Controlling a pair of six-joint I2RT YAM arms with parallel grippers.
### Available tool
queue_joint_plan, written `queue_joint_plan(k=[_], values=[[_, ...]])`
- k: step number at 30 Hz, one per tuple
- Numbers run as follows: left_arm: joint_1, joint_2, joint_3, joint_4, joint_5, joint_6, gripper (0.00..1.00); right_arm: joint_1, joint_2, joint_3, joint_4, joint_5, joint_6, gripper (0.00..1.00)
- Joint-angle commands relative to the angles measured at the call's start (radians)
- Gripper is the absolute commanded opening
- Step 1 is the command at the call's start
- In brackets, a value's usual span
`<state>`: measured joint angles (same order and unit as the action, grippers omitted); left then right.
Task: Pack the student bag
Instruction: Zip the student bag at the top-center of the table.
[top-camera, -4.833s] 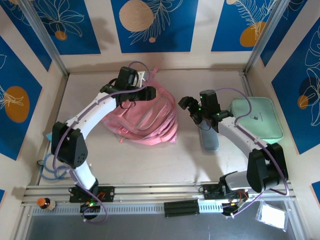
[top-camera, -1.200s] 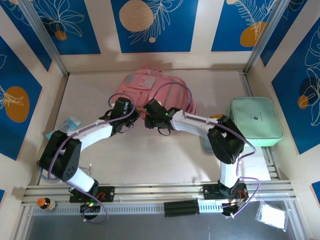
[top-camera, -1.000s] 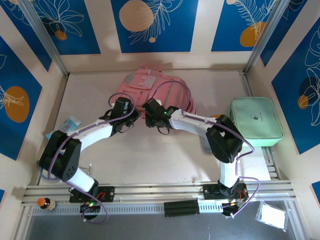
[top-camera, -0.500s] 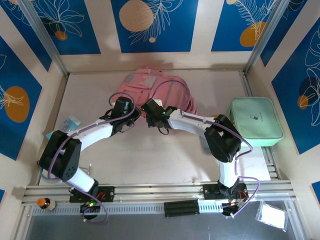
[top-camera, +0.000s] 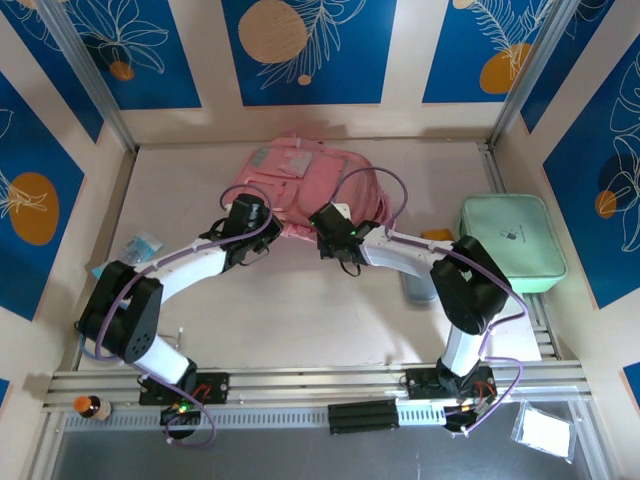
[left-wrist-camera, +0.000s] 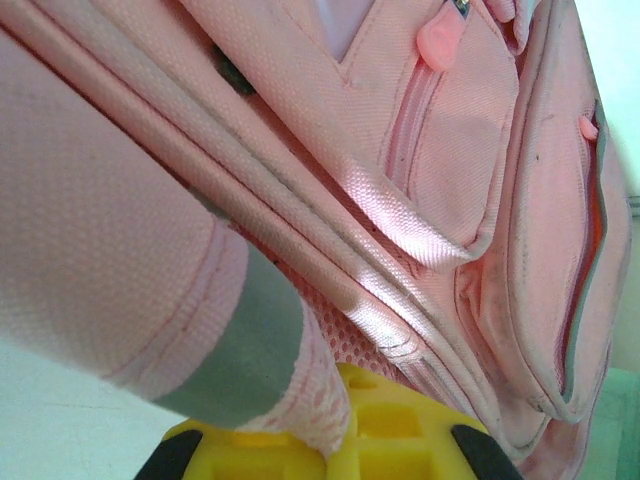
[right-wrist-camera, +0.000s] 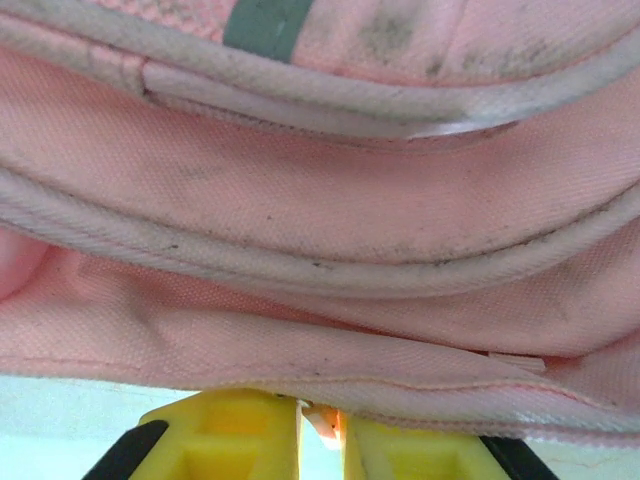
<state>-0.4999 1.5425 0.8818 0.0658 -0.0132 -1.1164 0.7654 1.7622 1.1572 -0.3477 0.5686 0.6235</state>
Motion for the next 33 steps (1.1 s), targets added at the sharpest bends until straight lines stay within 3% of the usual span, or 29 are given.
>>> queue_joint_plan(k=[1, 13, 19, 27, 30, 33], values=[[-0.005, -0.023, 0.052, 0.029, -0.009, 0.040, 0.00, -0.005, 0.010, 0.025, 0.031, -0.002, -0.059, 0.17], [0.017, -0.022, 0.042, 0.012, -0.011, 0.049, 0.00, -0.026, -0.031, -0.058, 0.045, 0.070, -0.073, 0.10], [0.068, -0.015, -0.003, 0.017, 0.013, 0.055, 0.00, -0.102, -0.100, -0.129, 0.001, 0.007, -0.003, 0.11], [0.151, 0.013, -0.053, 0.009, 0.075, 0.082, 0.00, -0.103, -0.095, -0.119, 0.009, -0.077, -0.038, 0.07], [0.193, 0.008, -0.049, -0.017, 0.096, 0.109, 0.09, -0.088, -0.078, -0.094, 0.045, -0.184, -0.092, 0.03], [0.238, -0.007, -0.055, -0.048, 0.102, 0.131, 0.26, -0.070, -0.047, -0.058, 0.076, -0.306, -0.128, 0.00]])
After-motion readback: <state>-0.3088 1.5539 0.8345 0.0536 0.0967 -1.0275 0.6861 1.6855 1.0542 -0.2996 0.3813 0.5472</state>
